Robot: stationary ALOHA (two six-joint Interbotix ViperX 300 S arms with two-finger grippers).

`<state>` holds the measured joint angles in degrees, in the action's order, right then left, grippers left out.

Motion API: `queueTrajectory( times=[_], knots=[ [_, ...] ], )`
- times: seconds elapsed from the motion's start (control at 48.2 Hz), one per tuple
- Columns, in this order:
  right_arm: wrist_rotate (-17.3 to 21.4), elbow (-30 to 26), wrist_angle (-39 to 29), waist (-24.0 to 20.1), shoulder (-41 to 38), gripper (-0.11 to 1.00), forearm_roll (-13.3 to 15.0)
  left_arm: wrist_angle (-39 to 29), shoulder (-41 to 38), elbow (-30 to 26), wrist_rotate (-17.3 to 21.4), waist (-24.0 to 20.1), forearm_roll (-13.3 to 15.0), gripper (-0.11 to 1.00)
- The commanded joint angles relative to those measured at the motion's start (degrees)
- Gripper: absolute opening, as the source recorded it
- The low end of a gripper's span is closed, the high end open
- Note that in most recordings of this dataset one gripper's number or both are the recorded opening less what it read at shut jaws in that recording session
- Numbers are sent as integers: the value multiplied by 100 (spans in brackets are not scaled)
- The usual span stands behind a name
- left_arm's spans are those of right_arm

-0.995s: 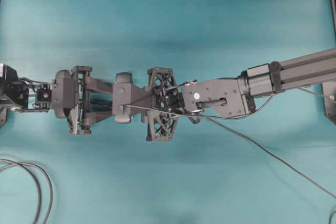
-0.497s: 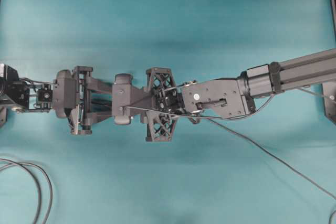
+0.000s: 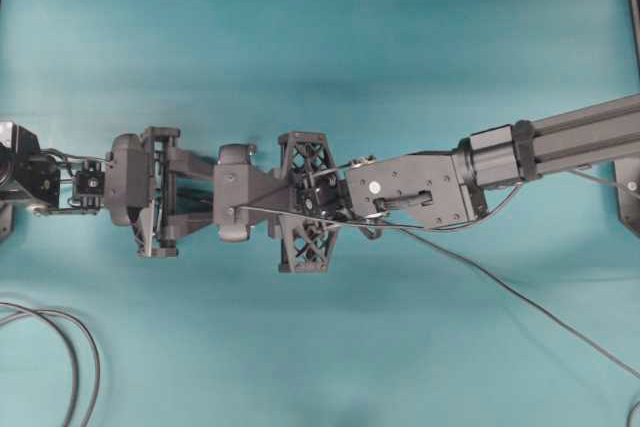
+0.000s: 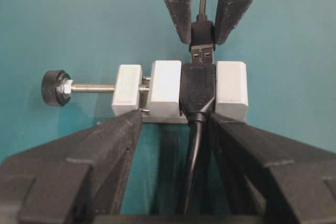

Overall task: Insert the USB cable into the female connector supported by the left arm.
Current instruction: 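Align the USB plug tip with the female connector opening, then push the USB plug into the female connector with the right gripper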

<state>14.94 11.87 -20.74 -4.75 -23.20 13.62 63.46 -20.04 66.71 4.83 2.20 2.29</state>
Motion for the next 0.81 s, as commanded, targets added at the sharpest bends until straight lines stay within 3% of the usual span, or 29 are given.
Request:
queueTrajectory(
  times=[0.0,0.456,0.622,0.788],
  knots=[
    [-9,-211,79,-35,105,21,18,-18,70,-114,-70,44,-18,65],
    [-62,-220,70,-26,105,21,44,-62,62,-229,-193,114,-18,65],
    [26,-264,44,-26,105,21,448,-114,62,-264,-211,237,-18,65],
    [176,-272,-53,-9,105,21,659,-114,62,-272,-211,255,-18,65]
  ],
)
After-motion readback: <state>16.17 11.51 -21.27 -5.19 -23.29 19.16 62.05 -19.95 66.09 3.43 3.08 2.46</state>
